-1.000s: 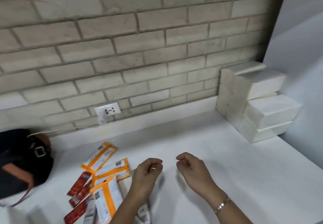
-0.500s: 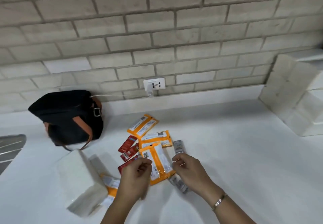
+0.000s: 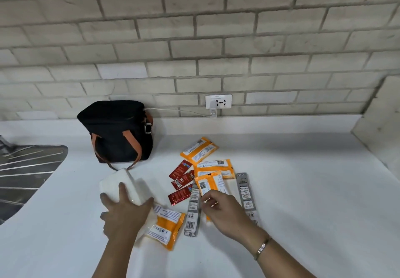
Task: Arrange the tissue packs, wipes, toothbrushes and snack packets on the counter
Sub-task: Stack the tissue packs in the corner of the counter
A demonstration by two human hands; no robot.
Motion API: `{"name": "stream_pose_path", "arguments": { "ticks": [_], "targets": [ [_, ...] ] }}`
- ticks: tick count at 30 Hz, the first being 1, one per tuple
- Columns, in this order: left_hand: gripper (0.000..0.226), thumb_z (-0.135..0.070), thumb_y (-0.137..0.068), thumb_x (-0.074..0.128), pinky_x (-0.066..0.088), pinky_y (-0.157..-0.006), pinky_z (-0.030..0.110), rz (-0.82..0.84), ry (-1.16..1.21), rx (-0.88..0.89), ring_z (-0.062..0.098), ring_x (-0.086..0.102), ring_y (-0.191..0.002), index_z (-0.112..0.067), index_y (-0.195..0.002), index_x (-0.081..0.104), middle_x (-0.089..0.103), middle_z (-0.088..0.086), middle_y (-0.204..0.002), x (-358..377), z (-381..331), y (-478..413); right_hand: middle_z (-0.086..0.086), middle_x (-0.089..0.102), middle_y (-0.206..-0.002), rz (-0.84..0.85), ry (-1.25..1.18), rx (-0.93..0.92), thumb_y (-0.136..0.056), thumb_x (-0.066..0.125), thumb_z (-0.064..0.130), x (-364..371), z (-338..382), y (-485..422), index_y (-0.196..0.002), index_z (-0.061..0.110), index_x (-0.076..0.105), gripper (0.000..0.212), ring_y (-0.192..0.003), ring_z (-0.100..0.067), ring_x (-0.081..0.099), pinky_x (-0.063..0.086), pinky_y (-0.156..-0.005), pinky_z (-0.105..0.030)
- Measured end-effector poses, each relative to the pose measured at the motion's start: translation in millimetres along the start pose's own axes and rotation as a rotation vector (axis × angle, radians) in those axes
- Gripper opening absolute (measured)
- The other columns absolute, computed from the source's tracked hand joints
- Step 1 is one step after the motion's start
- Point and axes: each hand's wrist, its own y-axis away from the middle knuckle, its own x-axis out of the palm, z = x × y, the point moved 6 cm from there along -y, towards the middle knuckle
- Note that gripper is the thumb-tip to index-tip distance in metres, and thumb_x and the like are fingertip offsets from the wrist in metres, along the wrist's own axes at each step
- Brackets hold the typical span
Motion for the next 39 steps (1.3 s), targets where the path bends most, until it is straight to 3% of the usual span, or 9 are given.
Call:
{"name": "stream_pose_path", "arguments": {
  "ticks": [9,14,17,21,24,30,33,36,39],
  "targets": [
    [0.08,-0.044,-0.081,0.076,0.05,-0.093,0.057,-0.089,0.089,0.038,0.05,0.054,-0.117,-0.03,-0.152,0.041,0.028,0.008,-0.157,-19,-12,10,0.009,0.069,-0.098,-0.018,-0.053,0.058,-0.096,0.06,0.035,-27,-24,9,-0.108,0.032,0.068,0.015,-0.083,-0.007,0.068,0.05,-0.068,-0.021],
    [0.07,-0.034,-0.078,0.084,0.05,-0.095,0.054,-0.129,0.31,0.303,0.036,0.056,-0.125,-0.031,-0.141,0.055,0.041,0.001,-0.153,-29,-81,61,0.01,0.068,-0.105,-0.075,-0.179,0.096,-0.098,0.059,0.034,-63,-43,15,-0.108,0.035,0.067,0.012,-0.091,-0.004,0.067,0.049,-0.07,-0.017],
    [0.067,-0.035,-0.067,0.092,0.053,-0.099,0.048,0.071,0.656,0.46,0.027,0.06,-0.121,-0.04,-0.128,0.065,0.058,-0.001,-0.138,-17,-146,104,0.001,0.069,-0.115,-0.116,-0.495,0.141,-0.09,0.064,0.055,-91,-50,17,-0.114,0.042,0.064,0.026,-0.095,-0.012,0.068,0.051,-0.075,-0.026],
    [0.076,-0.043,-0.052,0.084,0.056,-0.07,0.021,0.463,0.876,0.564,0.015,0.073,-0.098,-0.042,-0.126,0.066,0.069,-0.007,-0.127,34,-225,179,-0.009,0.069,-0.129,-0.099,-1.05,0.096,-0.091,0.066,0.059,-126,-56,25,-0.136,0.032,0.05,0.055,-0.112,-0.029,0.071,0.057,-0.096,-0.053],
    [0.076,-0.05,-0.058,0.082,0.062,-0.086,0.035,0.612,0.88,0.612,0.018,0.07,-0.111,-0.052,-0.13,0.059,0.066,-0.004,-0.133,73,-263,226,-0.017,0.068,-0.13,-0.208,-1.241,0.098,-0.081,0.074,0.048,-166,-73,37,-0.139,0.019,0.049,0.069,-0.117,-0.039,0.068,0.05,-0.104,-0.062],
    [0.07,-0.05,-0.069,0.08,0.054,-0.105,0.046,0.819,0.863,0.633,0.016,0.067,-0.122,-0.056,-0.134,0.056,0.066,-0.007,-0.138,129,-334,286,-0.004,0.075,-0.118,-0.447,-1.148,0.044,-0.082,0.08,0.043,-265,-123,76,-0.131,0.024,0.055,0.058,-0.107,-0.029,0.073,0.056,-0.097,-0.057],
    [0.061,-0.041,-0.078,0.072,0.055,-0.1,0.041,0.87,0.866,0.612,0.012,0.069,-0.118,-0.048,-0.137,0.057,0.068,-0.013,-0.134,155,-363,317,0.009,0.075,-0.114,-0.602,-1.026,-0.026,-0.076,0.076,0.043,-309,-139,95,-0.133,0.032,0.053,0.062,-0.105,-0.019,0.074,0.059,-0.094,-0.048],
    [0.062,-0.051,-0.07,0.073,0.056,-0.093,0.041,0.959,0.851,0.513,0.009,0.073,-0.109,-0.047,-0.131,0.06,0.072,-0.015,-0.127,186,-385,351,0.02,0.07,-0.121,-0.75,-0.901,-0.086,-0.074,0.079,0.041,-354,-157,116,-0.139,0.043,0.048,0.072,-0.109,-0.007,0.07,0.06,-0.086,-0.031],
    [0.081,-0.058,-0.056,0.083,0.054,-0.1,0.048,1.072,0.865,0.395,0.019,0.071,-0.115,-0.042,-0.132,0.06,0.073,-0.009,-0.127,222,-406,384,0.021,0.064,-0.132,-0.857,-0.837,-0.132,-0.073,0.082,0.039,-398,-176,138,-0.144,0.044,0.043,0.081,-0.117,-0.003,0.065,0.057,-0.09,-0.029]
  ]
}}
